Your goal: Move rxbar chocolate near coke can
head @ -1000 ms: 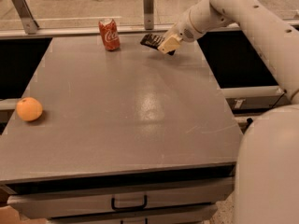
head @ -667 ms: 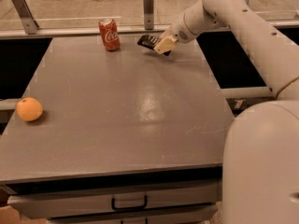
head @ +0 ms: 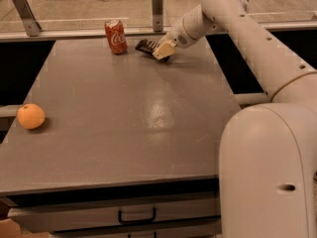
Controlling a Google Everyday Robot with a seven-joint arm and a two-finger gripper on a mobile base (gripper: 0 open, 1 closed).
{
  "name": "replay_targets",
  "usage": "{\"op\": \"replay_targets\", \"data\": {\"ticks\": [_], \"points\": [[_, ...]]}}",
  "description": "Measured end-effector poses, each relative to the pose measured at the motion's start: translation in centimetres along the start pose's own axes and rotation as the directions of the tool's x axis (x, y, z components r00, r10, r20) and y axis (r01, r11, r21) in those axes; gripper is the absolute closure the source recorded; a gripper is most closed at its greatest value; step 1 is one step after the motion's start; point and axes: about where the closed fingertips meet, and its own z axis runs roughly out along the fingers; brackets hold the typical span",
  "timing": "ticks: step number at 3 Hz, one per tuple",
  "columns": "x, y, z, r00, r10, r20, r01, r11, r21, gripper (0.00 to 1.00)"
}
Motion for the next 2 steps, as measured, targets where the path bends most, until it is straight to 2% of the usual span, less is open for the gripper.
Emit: {"op": "replay_targets", "data": {"ticks": [2], "points": [[-1.37, 0.6, 2.26, 1.0, -0.008, 0.02, 0.008, 0.9991, -0.043, 0.35]]}}
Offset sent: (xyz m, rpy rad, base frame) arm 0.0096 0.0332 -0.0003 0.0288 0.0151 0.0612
